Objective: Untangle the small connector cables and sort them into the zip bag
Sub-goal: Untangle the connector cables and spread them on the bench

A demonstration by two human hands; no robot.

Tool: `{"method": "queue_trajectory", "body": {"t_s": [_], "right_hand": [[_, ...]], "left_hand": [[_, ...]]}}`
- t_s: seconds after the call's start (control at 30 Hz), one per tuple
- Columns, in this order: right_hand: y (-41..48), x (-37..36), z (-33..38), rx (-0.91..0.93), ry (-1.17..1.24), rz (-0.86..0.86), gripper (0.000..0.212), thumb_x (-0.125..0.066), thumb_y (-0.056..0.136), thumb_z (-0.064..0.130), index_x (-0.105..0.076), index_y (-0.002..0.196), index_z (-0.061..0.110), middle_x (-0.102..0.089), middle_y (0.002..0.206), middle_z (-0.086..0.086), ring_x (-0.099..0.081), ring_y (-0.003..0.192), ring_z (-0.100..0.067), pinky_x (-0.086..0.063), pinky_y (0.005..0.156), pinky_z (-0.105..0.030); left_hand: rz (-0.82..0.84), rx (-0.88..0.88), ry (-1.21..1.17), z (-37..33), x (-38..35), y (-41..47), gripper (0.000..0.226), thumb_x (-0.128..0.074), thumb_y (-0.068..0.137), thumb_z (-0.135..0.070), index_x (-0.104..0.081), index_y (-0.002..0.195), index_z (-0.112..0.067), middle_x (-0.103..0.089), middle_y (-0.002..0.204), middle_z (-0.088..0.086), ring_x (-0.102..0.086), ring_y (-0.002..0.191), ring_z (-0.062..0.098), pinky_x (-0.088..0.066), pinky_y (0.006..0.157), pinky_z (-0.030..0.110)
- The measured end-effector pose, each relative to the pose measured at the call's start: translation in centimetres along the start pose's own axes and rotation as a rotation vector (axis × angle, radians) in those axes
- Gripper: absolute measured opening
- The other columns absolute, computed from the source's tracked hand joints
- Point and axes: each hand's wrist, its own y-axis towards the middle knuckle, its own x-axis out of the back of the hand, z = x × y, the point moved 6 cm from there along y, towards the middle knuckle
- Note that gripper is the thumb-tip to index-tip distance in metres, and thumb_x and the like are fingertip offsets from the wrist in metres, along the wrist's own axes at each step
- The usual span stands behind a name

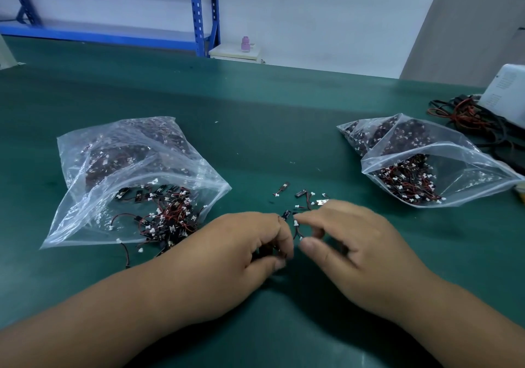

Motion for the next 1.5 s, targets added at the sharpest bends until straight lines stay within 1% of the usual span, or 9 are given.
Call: {"method": "queue_trajectory", "body": {"t_s": [0.23,0.4,0.5,0.6,0.77,0.97,1.07,1.3,1.5], "right_hand": [[0.0,-0.1,0.8,0.067,0.08,-0.022,0.025,-0.056,0.097,0.032,-0.065,0.079,0.017,-0.054,0.074,0.006,-0.051,0.068,-0.015,-0.044,0.06,-0.037],[-0.1,0.5,-1.0,-0.052,0.147,-0.164,0.022,-0.061,0.091,0.026,-0.06,0.071,0.019,-0.052,0.067,0.01,-0.052,0.066,-0.01,-0.042,0.06,-0.028],[-0.1,1.0,-3.0,-0.196,0.131,-0.25,0.022,-0.063,0.09,0.027,-0.06,0.07,0.019,-0.055,0.067,0.008,-0.055,0.068,-0.014,-0.042,0.063,-0.028],[-0.2,0.3,-4.6,-0.312,0.083,-0.175,0.019,-0.066,0.09,0.032,-0.065,0.073,0.024,-0.058,0.072,0.011,-0.057,0.075,-0.011,-0.041,0.065,-0.022],[-0.3,1.0,-5.7,-0.404,0.105,-0.242,0.018,-0.061,0.087,0.036,-0.062,0.069,0.033,-0.06,0.077,0.015,-0.057,0.079,-0.003,-0.036,0.067,-0.009],[-0.5,0.7,-6.7,-0.471,0.085,-0.217,0.021,-0.065,0.088,0.029,-0.063,0.067,0.031,-0.061,0.072,0.013,-0.058,0.077,-0.006,-0.037,0.062,-0.01],[-0.5,0.3,-6.6,-0.463,0.084,-0.179,0.021,-0.068,0.087,0.024,-0.063,0.068,0.032,-0.06,0.076,0.013,-0.057,0.073,-0.01,-0.04,0.062,-0.017],[-0.4,-0.3,-6.1,-0.421,0.125,-0.094,0.024,-0.072,0.083,0.009,-0.072,0.079,0.032,-0.059,0.087,0.018,-0.056,0.072,-0.003,-0.036,0.062,-0.009],[-0.3,-1.0,-5.4,-0.369,0.018,0.07,0.024,-0.069,0.085,0.016,-0.073,0.099,0.034,-0.053,0.097,0.02,-0.057,0.089,-0.008,-0.048,0.084,-0.034]], "left_hand": [[0.019,-0.026,-0.01,-0.5,0.2,-0.1,0.019,-0.064,0.088,-0.023,-0.054,0.099,-0.035,-0.062,0.095,-0.021,-0.061,0.087,0.002,-0.05,0.076,0.025],[-0.097,-0.024,0.26,-0.4,1.6,-0.4,0.031,-0.07,0.083,-0.025,-0.055,0.108,-0.038,-0.055,0.086,-0.028,-0.048,0.077,-0.014,-0.036,0.074,0.004],[-0.197,-0.018,0.554,-0.1,3.7,-0.4,0.021,-0.066,0.082,-0.029,-0.06,0.101,-0.028,-0.062,0.09,-0.016,-0.058,0.083,0.006,-0.048,0.075,0.023],[-0.11,0.152,0.75,1.6,5.4,-0.4,0.024,-0.046,0.084,-0.047,-0.057,0.098,-0.032,-0.06,0.09,-0.013,-0.06,0.09,0.017,-0.051,0.078,0.036],[-0.023,0.263,0.882,3.1,5.7,-0.8,0.027,-0.043,0.083,-0.054,-0.054,0.096,-0.033,-0.053,0.089,-0.014,-0.056,0.093,0.014,-0.05,0.081,0.035],[0.022,0.369,0.979,4.6,5.7,-1.2,0.019,-0.046,0.082,-0.044,-0.047,0.077,-0.025,-0.053,0.079,-0.01,-0.057,0.078,0.014,-0.052,0.07,0.034],[0.038,0.388,1.024,5.1,6.0,-1.3,0.008,-0.05,0.079,-0.035,-0.048,0.078,-0.027,-0.051,0.077,-0.012,-0.055,0.076,0.014,-0.053,0.068,0.035],[0.043,0.397,1.02,6.3,5.9,-1.5,0.012,-0.051,0.076,-0.022,-0.045,0.078,-0.032,-0.049,0.073,-0.012,-0.054,0.071,0.013,-0.052,0.062,0.035],[-0.028,0.346,1.058,5.4,6.1,-1.2,0.019,-0.063,0.07,-0.025,-0.046,0.075,-0.031,-0.05,0.069,-0.013,-0.054,0.068,0.013,-0.051,0.056,0.034]]}}
